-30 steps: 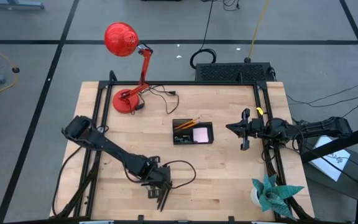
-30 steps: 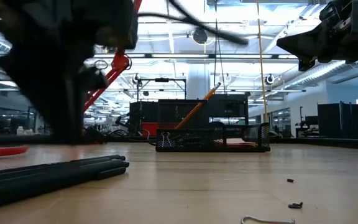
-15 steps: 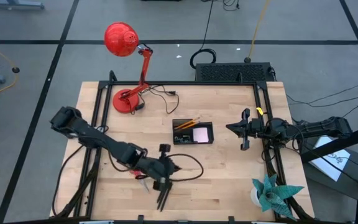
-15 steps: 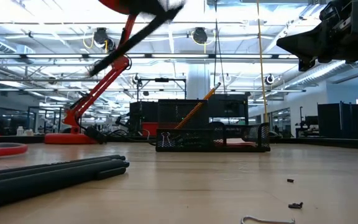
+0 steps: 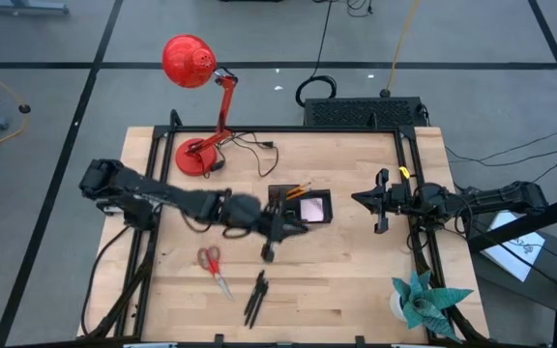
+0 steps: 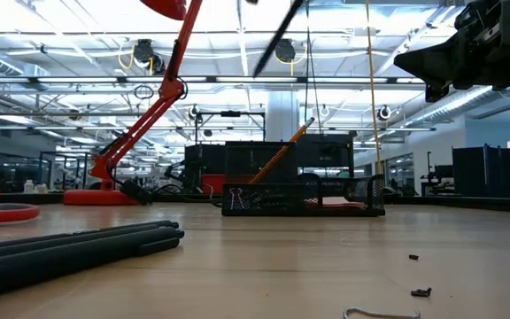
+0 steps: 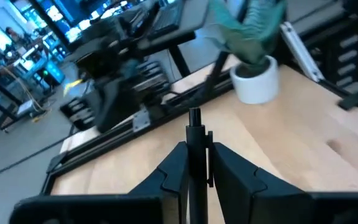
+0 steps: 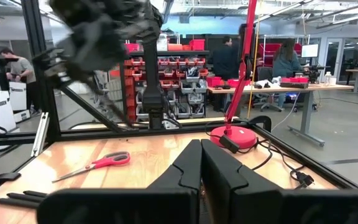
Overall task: Pick and place office supplies into organizer
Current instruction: Put the black pen into the black desk organizer
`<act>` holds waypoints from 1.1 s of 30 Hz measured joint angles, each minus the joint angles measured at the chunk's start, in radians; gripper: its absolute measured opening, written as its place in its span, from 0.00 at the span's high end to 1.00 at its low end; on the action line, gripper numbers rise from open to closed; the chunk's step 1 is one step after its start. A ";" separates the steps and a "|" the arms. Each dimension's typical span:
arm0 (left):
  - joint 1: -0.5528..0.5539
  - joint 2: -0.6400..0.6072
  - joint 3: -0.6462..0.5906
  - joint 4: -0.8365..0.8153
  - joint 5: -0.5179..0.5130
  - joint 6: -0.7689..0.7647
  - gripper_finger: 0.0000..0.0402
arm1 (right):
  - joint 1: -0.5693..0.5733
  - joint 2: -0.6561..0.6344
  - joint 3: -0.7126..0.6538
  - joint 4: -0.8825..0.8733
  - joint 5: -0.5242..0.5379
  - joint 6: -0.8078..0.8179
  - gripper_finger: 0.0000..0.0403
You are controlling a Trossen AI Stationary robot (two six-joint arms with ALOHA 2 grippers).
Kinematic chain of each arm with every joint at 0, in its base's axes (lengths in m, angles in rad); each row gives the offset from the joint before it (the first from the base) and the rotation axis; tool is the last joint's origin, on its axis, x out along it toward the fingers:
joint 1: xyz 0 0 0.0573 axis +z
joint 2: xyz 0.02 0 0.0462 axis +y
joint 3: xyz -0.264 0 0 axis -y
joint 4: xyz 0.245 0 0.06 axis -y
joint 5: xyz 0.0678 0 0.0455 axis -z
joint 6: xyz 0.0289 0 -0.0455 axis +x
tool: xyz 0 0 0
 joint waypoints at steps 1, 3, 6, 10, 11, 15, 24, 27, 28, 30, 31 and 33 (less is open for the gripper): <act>0.027 0.000 -0.009 0.022 0.028 -0.002 0.84 | 0.000 0.000 0.000 0.000 0.000 0.000 0.99; 0.077 0.000 -0.033 0.084 0.086 -0.002 0.84 | 0.000 0.000 0.000 0.000 0.000 0.000 0.99; 0.150 0.000 -0.065 0.141 0.152 -0.007 0.83 | 0.000 0.000 0.000 0.000 0.000 0.000 0.99; 0.243 0.000 -0.147 0.264 0.235 -0.036 0.83 | 0.000 0.000 0.000 0.000 0.000 -0.001 0.99; 0.266 0.000 -0.172 0.307 0.256 -0.051 0.83 | 0.000 0.000 0.000 0.000 0.000 -0.002 0.99; 0.336 0.000 -0.279 0.465 0.285 -0.111 0.83 | 0.000 0.000 0.000 0.000 0.000 -0.004 0.99; 0.398 0.001 -0.359 0.535 0.286 -0.176 0.83 | 0.000 0.000 0.000 0.000 0.002 -0.004 0.99; 0.390 0.002 -0.359 0.538 0.287 -0.177 0.83 | 0.000 0.000 0.000 0.006 0.002 -0.004 0.99; 0.388 0.002 -0.359 0.538 0.287 -0.182 0.83 | 0.000 0.000 0.000 0.009 0.002 -0.004 0.99; 0.381 0.006 -0.359 0.540 0.286 -0.190 0.83 | 0.000 0.000 0.000 0.009 0.003 -0.004 0.99; 0.376 0.018 -0.359 0.556 0.286 -0.191 0.83 | 0.000 0.000 0.000 0.009 0.003 -0.004 0.99; 0.369 0.043 -0.359 0.581 0.287 -0.203 0.83 | 0.000 0.000 0.000 0.009 0.003 -0.004 0.99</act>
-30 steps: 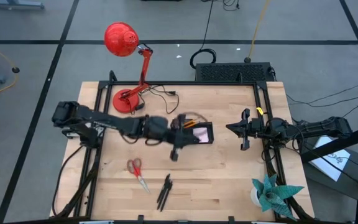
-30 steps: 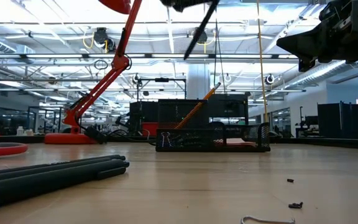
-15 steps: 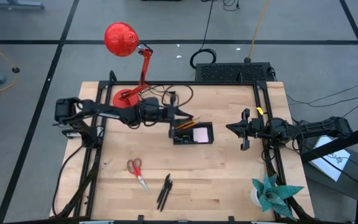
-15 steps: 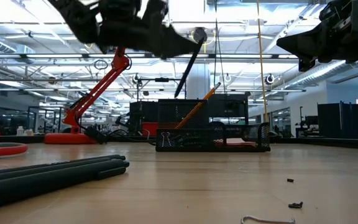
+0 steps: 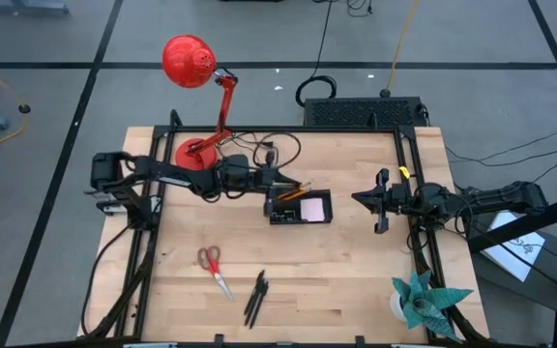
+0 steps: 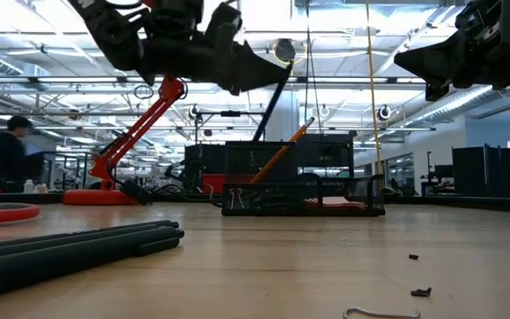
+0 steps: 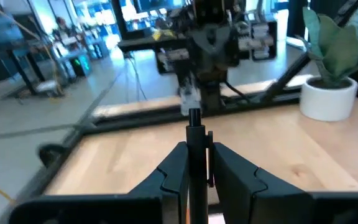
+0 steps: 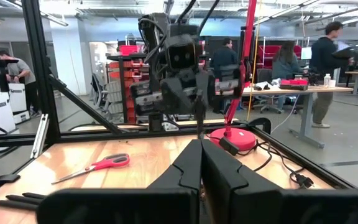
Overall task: Pick and place office supplies into organizer
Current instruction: Put the black pen into the black desk organizer
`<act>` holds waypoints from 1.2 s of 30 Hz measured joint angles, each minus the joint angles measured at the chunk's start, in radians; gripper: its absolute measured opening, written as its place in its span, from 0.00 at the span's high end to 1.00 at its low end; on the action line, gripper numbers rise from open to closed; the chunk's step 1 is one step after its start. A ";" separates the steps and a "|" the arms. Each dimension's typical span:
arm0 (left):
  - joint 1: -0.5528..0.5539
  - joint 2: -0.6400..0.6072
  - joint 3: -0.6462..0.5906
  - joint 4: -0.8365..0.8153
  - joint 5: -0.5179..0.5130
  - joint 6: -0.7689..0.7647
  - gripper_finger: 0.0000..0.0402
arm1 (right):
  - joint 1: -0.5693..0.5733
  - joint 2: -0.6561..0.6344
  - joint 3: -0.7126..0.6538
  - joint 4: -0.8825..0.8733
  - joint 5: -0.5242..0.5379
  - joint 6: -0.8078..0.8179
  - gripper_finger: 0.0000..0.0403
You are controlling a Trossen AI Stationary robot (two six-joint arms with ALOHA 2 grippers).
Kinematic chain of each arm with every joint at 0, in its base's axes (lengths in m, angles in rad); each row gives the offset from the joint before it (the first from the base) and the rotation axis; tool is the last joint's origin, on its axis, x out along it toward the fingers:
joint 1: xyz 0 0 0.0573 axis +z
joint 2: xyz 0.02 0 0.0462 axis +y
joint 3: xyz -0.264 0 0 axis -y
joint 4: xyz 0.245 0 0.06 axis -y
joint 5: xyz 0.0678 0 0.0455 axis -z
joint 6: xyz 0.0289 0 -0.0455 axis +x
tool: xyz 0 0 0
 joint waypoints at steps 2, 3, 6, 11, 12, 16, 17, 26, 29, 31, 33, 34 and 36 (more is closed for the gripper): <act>-0.005 0.037 0.008 0.031 0.001 -0.013 0.83 | 0.000 0.000 0.000 0.000 0.001 0.000 0.99; -0.007 0.057 0.018 0.038 0.000 -0.013 0.83 | 0.000 0.000 0.000 0.000 0.001 0.000 0.99; -0.002 0.112 0.036 0.028 -0.017 -0.013 0.83 | 0.000 0.000 0.000 -0.002 0.000 0.004 0.99; 0.019 0.168 0.066 0.027 -0.030 -0.025 0.83 | 0.000 0.000 0.000 -0.008 -0.002 0.006 0.99; 0.024 0.175 0.067 0.027 -0.033 -0.027 0.83 | 0.000 0.000 0.000 -0.008 -0.002 0.005 0.99; 0.035 0.186 0.065 -0.031 -0.040 -0.041 0.83 | 0.000 0.000 0.000 -0.009 -0.002 0.000 0.99; 0.035 0.185 0.065 -0.040 -0.042 -0.042 0.83 | 0.000 0.000 0.000 -0.009 -0.002 -0.001 0.99; 0.033 0.182 0.065 -0.161 -0.078 -0.053 0.83 | 0.000 0.000 0.000 -0.008 -0.002 -0.015 0.99; 0.029 0.182 0.065 -0.164 -0.082 -0.052 0.83 | 0.000 0.000 0.000 -0.008 -0.002 -0.015 0.99; 0.026 0.182 0.065 -0.164 -0.083 -0.053 0.83 | 0.000 0.000 0.000 -0.008 -0.002 -0.015 0.99; 0.023 0.182 0.065 -0.165 -0.083 -0.061 0.83 | 0.000 0.000 0.000 -0.008 -0.002 -0.013 0.99; 0.021 0.182 0.065 -0.165 -0.083 -0.068 0.83 | 0.000 0.000 0.000 -0.008 -0.002 -0.013 0.99; 0.016 0.182 0.065 -0.165 -0.083 -0.070 0.83 | 0.000 0.000 0.000 -0.008 -0.002 -0.013 0.99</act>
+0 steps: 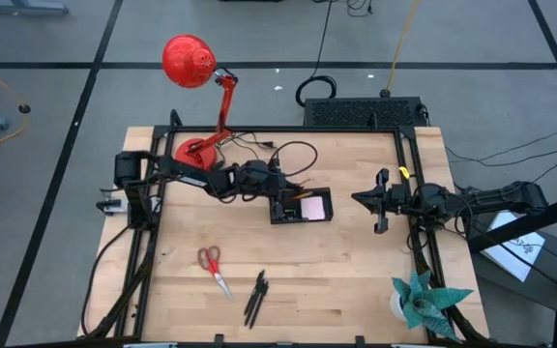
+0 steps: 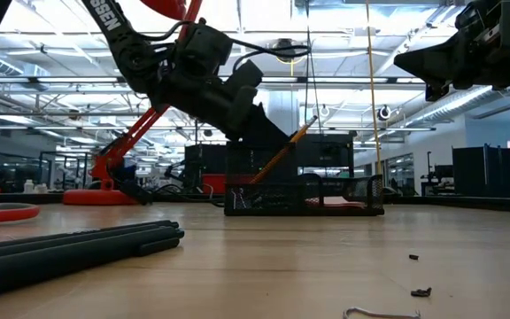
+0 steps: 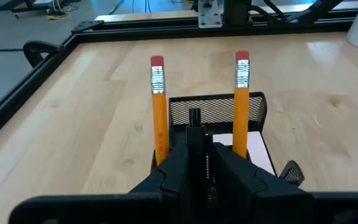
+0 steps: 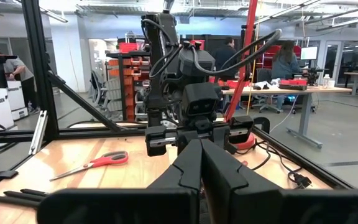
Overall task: Pick and place office supplies into organizer
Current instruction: Put the black pen into the black desk organizer
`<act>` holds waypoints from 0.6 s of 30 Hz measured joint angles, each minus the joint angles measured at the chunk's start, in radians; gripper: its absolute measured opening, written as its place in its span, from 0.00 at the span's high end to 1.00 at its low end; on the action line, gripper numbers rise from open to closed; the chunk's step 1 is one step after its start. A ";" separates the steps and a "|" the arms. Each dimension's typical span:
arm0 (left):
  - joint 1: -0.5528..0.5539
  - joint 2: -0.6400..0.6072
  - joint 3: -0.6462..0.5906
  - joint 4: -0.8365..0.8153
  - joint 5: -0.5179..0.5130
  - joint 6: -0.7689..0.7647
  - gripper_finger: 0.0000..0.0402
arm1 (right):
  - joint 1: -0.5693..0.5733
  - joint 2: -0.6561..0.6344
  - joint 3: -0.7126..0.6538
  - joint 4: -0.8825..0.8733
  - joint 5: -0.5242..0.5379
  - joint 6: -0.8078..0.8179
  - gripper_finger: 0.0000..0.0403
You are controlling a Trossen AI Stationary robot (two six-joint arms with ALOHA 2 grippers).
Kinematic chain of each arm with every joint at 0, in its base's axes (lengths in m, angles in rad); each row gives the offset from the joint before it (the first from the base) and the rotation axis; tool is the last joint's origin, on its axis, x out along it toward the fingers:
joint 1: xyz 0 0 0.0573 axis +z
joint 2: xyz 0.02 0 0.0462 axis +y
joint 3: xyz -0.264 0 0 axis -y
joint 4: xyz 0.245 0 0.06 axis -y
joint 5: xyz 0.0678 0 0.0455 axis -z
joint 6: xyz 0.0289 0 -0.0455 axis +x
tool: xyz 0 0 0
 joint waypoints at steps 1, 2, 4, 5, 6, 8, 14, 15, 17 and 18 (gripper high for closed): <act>-0.004 0.000 0.000 0.001 0.000 0.004 0.83 | 0.000 0.000 0.000 0.000 0.000 0.000 0.99; -0.009 -0.001 0.000 0.001 0.000 0.011 0.83 | 0.000 0.000 0.000 0.000 0.000 0.000 0.99; -0.021 -0.003 0.000 0.004 -0.002 0.030 0.81 | 0.000 0.000 0.000 0.000 0.000 0.000 0.99; -0.027 -0.003 0.000 0.006 -0.002 0.041 0.80 | 0.000 0.000 0.000 0.000 0.000 0.000 0.99; -0.032 -0.003 0.000 0.007 -0.002 0.048 0.78 | 0.000 0.000 0.000 0.000 0.000 0.000 0.99; -0.039 -0.003 0.009 0.004 -0.002 0.049 0.73 | 0.000 0.000 0.000 0.000 0.000 0.001 0.99; -0.047 -0.005 0.032 -0.025 -0.040 0.067 0.59 | 0.000 0.000 0.000 0.000 -0.001 0.001 0.99; -0.050 -0.015 0.034 -0.034 -0.050 0.076 0.58 | 0.000 0.000 0.000 0.000 -0.001 0.001 0.99; -0.061 -0.047 0.035 -0.053 -0.068 0.105 0.56 | 0.000 0.000 0.000 0.000 -0.001 0.001 0.99; -0.069 -0.066 0.037 -0.066 -0.085 0.121 0.56 | 0.000 0.000 0.000 0.000 -0.001 0.001 0.99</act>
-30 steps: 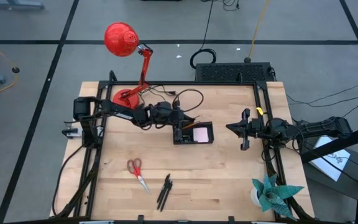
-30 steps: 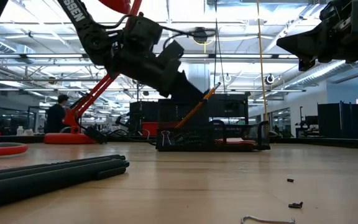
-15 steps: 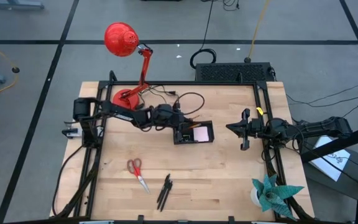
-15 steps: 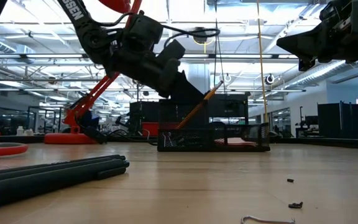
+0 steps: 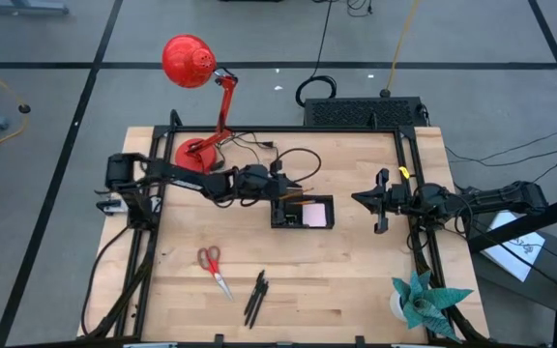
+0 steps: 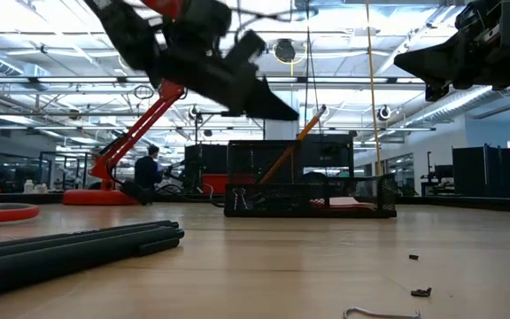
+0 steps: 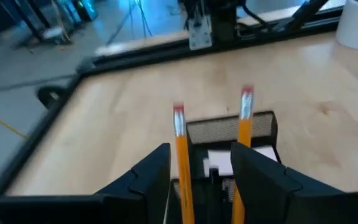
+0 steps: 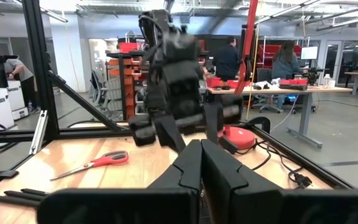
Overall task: Pick and place office supplies into organizer
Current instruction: Put the black pen into the black desk organizer
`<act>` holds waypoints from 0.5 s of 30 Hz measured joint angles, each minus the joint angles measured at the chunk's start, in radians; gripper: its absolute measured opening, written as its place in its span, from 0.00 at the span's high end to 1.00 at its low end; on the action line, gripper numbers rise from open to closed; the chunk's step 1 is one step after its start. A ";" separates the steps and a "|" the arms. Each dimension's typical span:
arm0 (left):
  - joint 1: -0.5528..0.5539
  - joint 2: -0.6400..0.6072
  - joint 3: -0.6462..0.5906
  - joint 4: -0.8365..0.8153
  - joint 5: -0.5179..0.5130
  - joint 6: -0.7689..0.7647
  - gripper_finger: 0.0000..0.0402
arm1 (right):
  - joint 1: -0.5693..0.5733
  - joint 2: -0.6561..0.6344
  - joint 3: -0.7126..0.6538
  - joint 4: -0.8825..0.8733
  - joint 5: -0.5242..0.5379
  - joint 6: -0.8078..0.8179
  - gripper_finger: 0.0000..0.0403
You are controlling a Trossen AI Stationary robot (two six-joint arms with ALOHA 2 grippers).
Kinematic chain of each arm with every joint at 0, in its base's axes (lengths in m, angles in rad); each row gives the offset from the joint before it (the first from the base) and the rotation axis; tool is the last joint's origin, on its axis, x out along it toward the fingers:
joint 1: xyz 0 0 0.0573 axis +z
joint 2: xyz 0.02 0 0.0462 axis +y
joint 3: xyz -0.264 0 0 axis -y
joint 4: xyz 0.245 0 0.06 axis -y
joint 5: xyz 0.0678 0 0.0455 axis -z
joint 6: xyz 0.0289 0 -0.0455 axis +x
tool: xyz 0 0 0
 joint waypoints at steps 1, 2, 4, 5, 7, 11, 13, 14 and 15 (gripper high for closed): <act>-0.008 -0.029 0.000 -0.035 -0.024 0.014 0.56 | 0.000 0.000 0.000 0.000 0.000 0.000 0.99; -0.017 -0.063 0.000 -0.078 -0.049 0.025 0.56 | 0.000 0.000 0.000 0.000 0.000 0.000 0.99; -0.042 -0.129 0.000 -0.133 -0.119 0.050 0.57 | 0.000 -0.001 0.000 -0.001 0.000 -0.001 0.99; -0.056 -0.172 0.000 -0.181 -0.160 0.054 0.57 | 0.000 0.000 0.000 -0.001 0.000 -0.001 0.99; -0.094 -0.263 0.000 -0.272 -0.239 0.044 0.58 | 0.000 -0.001 0.000 0.000 0.000 -0.002 0.99; -0.223 -0.431 0.001 -0.493 -0.347 -0.049 0.62 | 0.000 0.000 0.000 -0.001 0.000 -0.003 0.99; -0.310 -0.479 0.001 -0.602 -0.406 -0.153 0.63 | 0.000 0.000 0.000 -0.001 0.000 -0.003 0.99; -0.358 -0.495 0.001 -0.660 -0.435 -0.230 0.63 | 0.000 0.000 0.000 0.000 0.000 -0.004 0.99; -0.404 -0.504 0.001 -0.715 -0.449 -0.314 0.63 | 0.000 0.000 0.000 0.000 0.000 -0.005 0.99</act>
